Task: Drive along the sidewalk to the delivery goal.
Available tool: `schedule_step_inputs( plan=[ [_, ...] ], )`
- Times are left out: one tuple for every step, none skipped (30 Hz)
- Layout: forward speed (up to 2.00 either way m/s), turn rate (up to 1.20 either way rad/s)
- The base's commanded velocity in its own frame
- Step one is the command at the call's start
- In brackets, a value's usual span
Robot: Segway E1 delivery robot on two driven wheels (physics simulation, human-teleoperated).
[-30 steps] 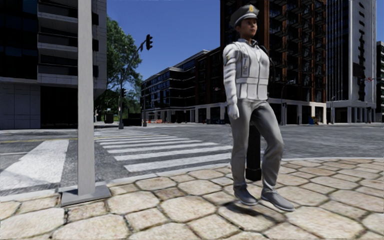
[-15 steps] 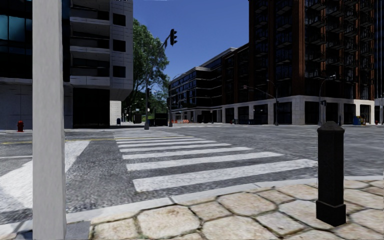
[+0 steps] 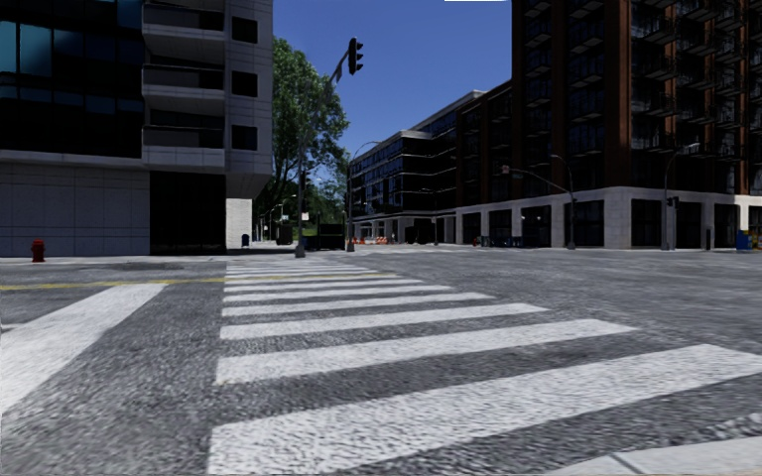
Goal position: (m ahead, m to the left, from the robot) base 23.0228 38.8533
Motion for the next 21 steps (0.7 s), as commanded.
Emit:
schedule_step_inputs(
  plan=[
    [2.00, 0.00],
    [2.00, 0.00],
    [2.00, 0.00],
    [2.00, 0.00],
    [2.00, 0.00],
    [2.00, 0.00],
    [2.00, 0.00],
    [2.00, 0.00],
    [2.00, 0.11],
    [2.00, 0.24],
    [2.00, 0.42],
    [2.00, 0.42],
    [2.00, 0.57],
    [2.00, 0.66],
    [2.00, 0.69],
    [2.00, 0.74],
    [2.00, 0.77],
    [2.00, 0.81],
    [2.00, 0.82],
    [2.00, 0.82],
    [2.00, 0.78]
  ],
)
